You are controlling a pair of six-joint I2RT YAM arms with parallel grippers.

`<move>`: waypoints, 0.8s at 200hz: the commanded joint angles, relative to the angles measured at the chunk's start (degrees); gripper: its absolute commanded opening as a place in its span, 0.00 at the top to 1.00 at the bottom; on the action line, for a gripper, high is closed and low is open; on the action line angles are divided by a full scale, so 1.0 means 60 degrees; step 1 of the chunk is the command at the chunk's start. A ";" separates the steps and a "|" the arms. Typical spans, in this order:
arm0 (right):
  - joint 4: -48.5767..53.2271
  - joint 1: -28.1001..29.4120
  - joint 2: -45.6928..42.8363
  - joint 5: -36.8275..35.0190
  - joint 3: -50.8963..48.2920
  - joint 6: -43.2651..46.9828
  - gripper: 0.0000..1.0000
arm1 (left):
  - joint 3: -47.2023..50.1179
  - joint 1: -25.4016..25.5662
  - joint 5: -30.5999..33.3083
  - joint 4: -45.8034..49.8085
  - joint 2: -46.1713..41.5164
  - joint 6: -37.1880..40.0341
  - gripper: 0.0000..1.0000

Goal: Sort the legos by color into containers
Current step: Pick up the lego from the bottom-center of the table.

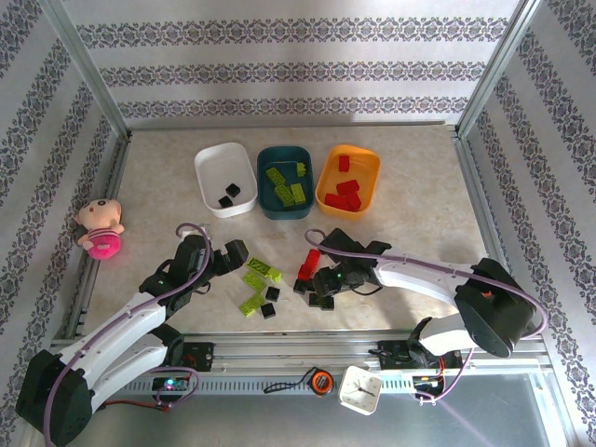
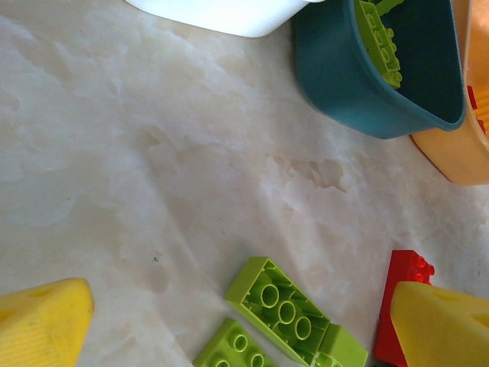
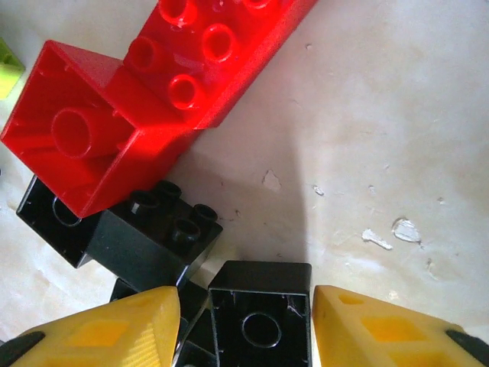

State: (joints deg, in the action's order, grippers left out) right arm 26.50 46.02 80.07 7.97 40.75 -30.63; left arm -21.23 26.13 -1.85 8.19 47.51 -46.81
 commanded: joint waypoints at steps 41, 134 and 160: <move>0.1523 0.0124 0.0048 -0.1765 -0.0115 0.0416 0.48 | 0.0141 -0.0168 0.0109 -0.0104 -0.0097 -0.0138 0.00; 0.0686 0.0182 -0.0554 -0.1021 -0.0259 0.0483 0.38 | 0.0217 -0.0222 0.0073 -0.0104 -0.0095 -0.0253 0.00; 0.0527 0.0197 -0.0119 -0.0891 -0.0271 0.0448 0.38 | 0.0230 -0.0218 0.0044 -0.0161 -0.0107 -0.0291 0.00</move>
State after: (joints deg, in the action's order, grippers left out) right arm 30.55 46.68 77.19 1.78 39.88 -28.32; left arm -20.47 25.69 -1.85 8.16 47.51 -47.33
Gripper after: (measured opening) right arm 0.627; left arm 0.997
